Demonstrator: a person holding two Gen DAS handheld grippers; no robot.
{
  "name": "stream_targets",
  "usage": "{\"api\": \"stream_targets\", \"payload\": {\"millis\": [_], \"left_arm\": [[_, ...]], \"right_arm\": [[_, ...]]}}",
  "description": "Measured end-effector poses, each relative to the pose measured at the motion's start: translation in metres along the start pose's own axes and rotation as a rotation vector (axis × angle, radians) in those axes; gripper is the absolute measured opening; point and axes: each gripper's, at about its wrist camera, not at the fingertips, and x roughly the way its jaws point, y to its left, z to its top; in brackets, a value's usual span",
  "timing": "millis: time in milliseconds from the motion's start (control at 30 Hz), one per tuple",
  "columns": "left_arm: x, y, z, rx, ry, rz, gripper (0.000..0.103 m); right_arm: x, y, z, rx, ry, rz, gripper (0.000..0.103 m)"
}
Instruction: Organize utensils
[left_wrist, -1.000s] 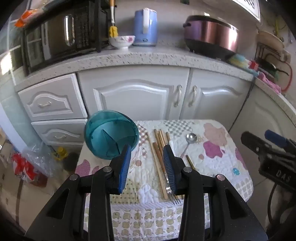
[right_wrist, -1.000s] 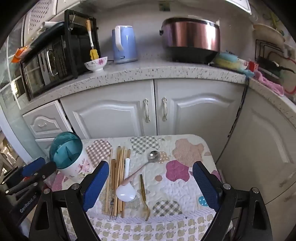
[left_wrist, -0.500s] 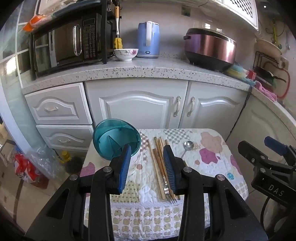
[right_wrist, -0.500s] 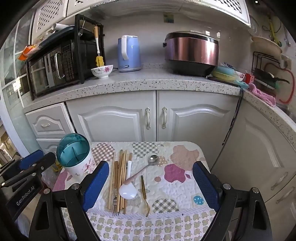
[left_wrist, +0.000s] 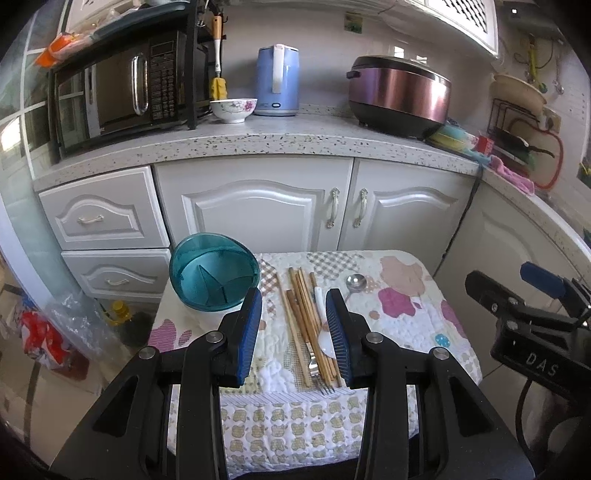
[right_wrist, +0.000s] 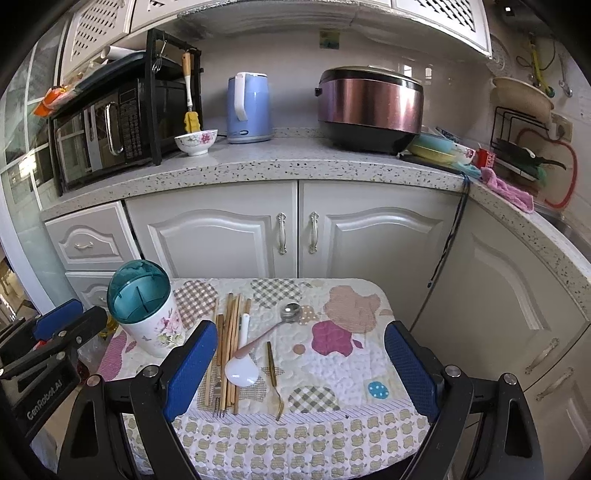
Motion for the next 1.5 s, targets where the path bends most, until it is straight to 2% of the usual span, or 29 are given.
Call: {"api": "stream_targets", "payload": {"millis": [1500], "left_arm": [[0.0000,0.0016,-0.0028,-0.004,-0.022,0.006,0.035]], "right_arm": [[0.0059,0.0078,-0.0023,-0.022,0.017,0.010,0.091]]}}
